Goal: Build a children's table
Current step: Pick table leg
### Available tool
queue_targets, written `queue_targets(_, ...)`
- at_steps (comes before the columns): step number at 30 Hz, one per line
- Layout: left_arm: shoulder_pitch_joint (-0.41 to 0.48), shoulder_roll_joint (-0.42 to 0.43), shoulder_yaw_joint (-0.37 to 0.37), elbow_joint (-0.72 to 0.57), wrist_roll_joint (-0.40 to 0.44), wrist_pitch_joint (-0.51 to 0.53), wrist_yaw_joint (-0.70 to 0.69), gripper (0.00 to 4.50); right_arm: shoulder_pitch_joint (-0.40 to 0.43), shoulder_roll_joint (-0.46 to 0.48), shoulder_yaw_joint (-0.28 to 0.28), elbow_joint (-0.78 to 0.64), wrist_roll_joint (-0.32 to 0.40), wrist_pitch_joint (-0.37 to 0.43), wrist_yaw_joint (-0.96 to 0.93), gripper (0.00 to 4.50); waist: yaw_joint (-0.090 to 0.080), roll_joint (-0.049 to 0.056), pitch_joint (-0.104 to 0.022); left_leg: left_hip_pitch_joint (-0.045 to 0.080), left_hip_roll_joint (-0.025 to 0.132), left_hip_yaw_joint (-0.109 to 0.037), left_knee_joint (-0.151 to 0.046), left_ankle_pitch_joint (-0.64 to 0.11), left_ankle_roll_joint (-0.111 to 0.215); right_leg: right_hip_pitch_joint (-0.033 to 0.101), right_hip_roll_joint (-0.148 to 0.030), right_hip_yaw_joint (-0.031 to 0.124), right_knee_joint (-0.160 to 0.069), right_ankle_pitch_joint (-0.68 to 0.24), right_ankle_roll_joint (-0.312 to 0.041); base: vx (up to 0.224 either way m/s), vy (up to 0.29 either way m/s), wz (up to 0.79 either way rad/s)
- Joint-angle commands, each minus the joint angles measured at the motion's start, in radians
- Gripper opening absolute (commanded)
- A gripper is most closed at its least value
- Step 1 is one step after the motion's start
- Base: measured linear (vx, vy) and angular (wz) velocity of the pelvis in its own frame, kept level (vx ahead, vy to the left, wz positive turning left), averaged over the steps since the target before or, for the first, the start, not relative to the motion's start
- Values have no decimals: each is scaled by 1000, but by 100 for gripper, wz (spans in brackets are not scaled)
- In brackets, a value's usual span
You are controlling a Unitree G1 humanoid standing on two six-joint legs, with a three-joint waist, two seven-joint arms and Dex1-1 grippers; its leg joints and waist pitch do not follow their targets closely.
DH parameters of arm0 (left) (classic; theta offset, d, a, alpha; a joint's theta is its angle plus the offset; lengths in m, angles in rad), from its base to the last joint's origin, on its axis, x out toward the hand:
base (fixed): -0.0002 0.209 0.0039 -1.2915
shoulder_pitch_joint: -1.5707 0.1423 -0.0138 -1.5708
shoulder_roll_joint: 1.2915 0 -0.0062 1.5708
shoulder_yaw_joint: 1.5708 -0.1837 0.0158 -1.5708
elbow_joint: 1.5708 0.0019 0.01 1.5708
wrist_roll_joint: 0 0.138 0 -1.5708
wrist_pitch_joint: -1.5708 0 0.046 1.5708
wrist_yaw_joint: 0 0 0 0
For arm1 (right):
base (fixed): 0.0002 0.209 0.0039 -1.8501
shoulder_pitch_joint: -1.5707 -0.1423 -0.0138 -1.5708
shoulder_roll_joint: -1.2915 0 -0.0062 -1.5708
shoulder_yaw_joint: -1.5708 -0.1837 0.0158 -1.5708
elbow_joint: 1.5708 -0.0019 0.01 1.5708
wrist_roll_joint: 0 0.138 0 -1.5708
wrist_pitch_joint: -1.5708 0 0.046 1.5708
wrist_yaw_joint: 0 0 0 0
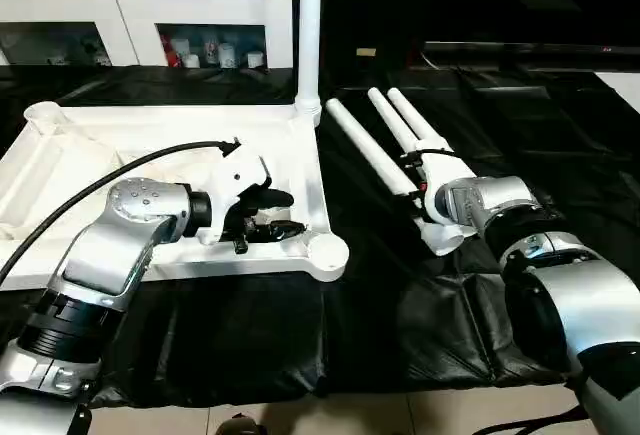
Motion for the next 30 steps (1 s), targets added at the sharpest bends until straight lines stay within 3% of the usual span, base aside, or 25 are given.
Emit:
queue_targets(1,-13,-27,12,7,-3,-36,32,254,19,-4,-57,35,40,-9,-44,250,3,15,-70,17,13,-8,-61,-319,-77,39,-39,27,-64,-201,-208,0,0,0)
queue_targets(4,-12,-63,30,17,-10,-73,67,254,23,-5,-91,29,70,-26,-63,219,5,14,-72,16,12,-7,-59,-307,-74,40,-39,27,-63,-176,-212,0,0,0)
queue_targets(6,-23,-128,59,49,-11,-93,152,254,38,-6,-137,7,112,-79,-72,208,2,14,-73,13,11,-5,-58,-301,-68,41,-38,27,-63,-159,-211,0,0,0)
queue_targets(8,-33,-175,85,69,-23,-121,204,254,51,-7,-169,-13,140,-106,-71,193,3,19,-75,16,11,-6,-56,-306,-65,43,-39,27,-64,-150,-210,0,0,0)
queue_targets(9,-37,-187,92,76,-23,-130,220,254,55,-7,-184,-20,153,-113,-71,189,3,15,-76,13,9,-7,-56,-296,-57,46,-38,26,-64,-148,-209,0,0,0)
queue_targets(10,-46,-199,97,90,-18,-125,246,254,61,-7,-205,-35,172,-113,-66,189,3,28,-76,12,9,-9,-55,-291,-55,46,-38,25,-60,-139,-213,0,0,0)
queue_targets(11,-61,-219,106,114,-11,-126,288,254,77,-4,-236,-70,202,-144,-47,187,-1,21,-76,12,8,-6,-54,-294,-51,45,-35,24,-65,-132,-211,0,0,0)
queue_targets(14,-77,-242,119,142,-1,-118,338,254,96,1,-270,-116,236,-176,-20,184,-2,25,-79,9,7,-9,-51,-271,-37,52,-36,23,-60,-102,-220,0,0,0)
queue_targets(15,-83,-257,131,151,-11,-106,352,254,111,4,-284,-146,254,-182,-4,184,-2,24,-78,9,6,-7,-51,-264,-31,51,-35,23,-62,-98,-223,0,0,0)
queue_targets(16,-94,-280,147,160,-36,-86,362,254,161,23,-305,-255,302,-239,87,183,0,23,-81,7,6,-4,-47,-234,-13,54,-35,24,-59,-69,-230,0,0,0)
queue_targets(18,-97,-288,151,160,-45,-80,362,254,181,30,-310,-298,319,-258,124,183,5,24,-83,5,9,-3,-44,-211,12,55,-37,23,-57,-35,-235,0,0,0)
queue_targets(19,-102,-303,162,154,-65,-59,362,280,217,44,-316,-376,355,-269,187,183,4,21,-89,1,7,-3,-40,-165,27,60,-33,21,-49,20,-245,0,0,0)
queue_targets(20,-109,-320,177,148,-86,-43,366,280,249,53,-321,-445,390,-252,240,183,5,20,-90,-3,8,-3,-36,-127,51,57,-31,21,-44,74,-261,0,0,0)
queue_targets(22,-117,-336,193,146,-112,-19,375,301,278,59,-320,-506,422,-231,285,182,11,24,-89,-4,11,-3,-33,-124,73,52,-32,19,-43,90,-275,0,0,0)
queue_targets(23,-124,-349,205,141,-141,-6,370,301,313,66,-318,-578,464,-206,342,182,10,25,-88,-5,12,-5,-35,-132,73,52,-32,16,-44,67,-279,0,0,0)
queue_targets(24,-124,-349,205,141,-141,-6,370,301,313,66,-318,-578,464,-206,342,182,15,26,-85,2,13,-2,-35,-166,69,48,-34,18,-51,21,-277,0,0,0)
queue_targets(25,-134,-361,216,136,-171,11,372,322,346,67,-310,-646,500,-165,386,182,13,23,-82,0,13,-4,-40,-188,55,49,-34,17,-55,-34,-270,0,0,0)
queue_targets(26,-134,-361,216,136,-171,11,372,328,346,67,-310,-646,500,-165,386,182,15,23,-81,4,12,-1,-39,-197,49,49,-32,19,-59,-50,-264,0,0,0)
queue_targets(27,-148,-377,226,125,-210,43,368,328,391,66,-297,-731,549,-118,447,182,19,25,-81,5,15,-3,-39,-205,45,46,-36,19,-58,-63,-260,0,0,0)
queue_targets(28,-148,-377,226,125,-210,43,368,340,391,66,-297,-731,549,-118,447,182,26,22,-78,6,16,-3,-43,-234,38,45,-38,20,-65,-120,-245,0,0,0)
queue_targets(30,-173,-413,251,108,-280,100,369,354,457,66,-285,-857,634,-45,530,182,33,20,-77,7,14,-3,-45,-241,26,46,-40,22,-69,-157,-230,0,0,0)
